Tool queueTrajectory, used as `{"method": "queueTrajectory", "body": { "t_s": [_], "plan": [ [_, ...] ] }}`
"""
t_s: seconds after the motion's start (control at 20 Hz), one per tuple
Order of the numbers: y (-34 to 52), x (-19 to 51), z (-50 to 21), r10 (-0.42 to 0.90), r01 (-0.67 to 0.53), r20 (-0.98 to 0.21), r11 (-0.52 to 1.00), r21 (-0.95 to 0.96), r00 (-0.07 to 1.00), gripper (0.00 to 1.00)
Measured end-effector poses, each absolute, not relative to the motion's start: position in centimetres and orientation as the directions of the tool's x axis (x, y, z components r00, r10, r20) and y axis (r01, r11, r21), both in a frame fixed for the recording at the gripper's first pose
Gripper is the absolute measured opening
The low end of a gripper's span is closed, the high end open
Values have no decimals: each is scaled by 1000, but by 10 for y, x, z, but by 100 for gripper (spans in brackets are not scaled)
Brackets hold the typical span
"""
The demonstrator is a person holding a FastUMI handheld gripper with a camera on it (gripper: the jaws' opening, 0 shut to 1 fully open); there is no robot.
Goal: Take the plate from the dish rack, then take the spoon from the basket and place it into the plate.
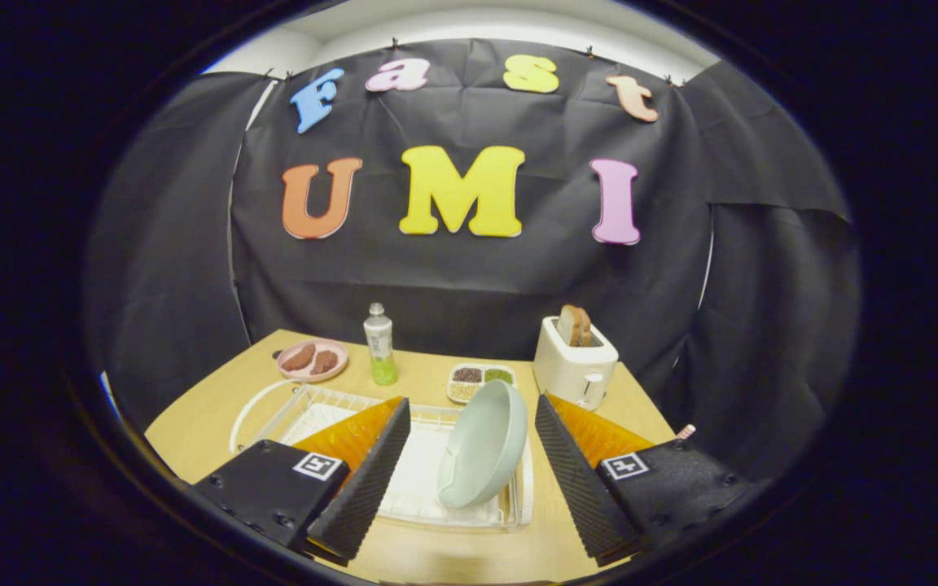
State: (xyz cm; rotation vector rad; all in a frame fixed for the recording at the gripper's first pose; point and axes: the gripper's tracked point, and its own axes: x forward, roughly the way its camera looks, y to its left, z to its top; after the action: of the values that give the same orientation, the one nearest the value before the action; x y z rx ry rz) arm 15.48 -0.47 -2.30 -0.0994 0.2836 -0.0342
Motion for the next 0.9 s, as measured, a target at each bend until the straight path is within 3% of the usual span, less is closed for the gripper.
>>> {"method": "queueTrajectory", "body": {
  "t_s": [0.3, 0.45, 0.65, 0.9],
  "plan": [
    [-14, 213, -29, -108, 45, -465, 989, -144, 879, 93],
    [-24, 224, -25, -208, 95, -523, 968, -234, 827, 82],
    [-34, 234, -52, -328, 157, -668, 939, -304, 668, 65],
    [-41, 243, -55, -402, 149, -715, 908, -391, 573, 49]
  ]
}}
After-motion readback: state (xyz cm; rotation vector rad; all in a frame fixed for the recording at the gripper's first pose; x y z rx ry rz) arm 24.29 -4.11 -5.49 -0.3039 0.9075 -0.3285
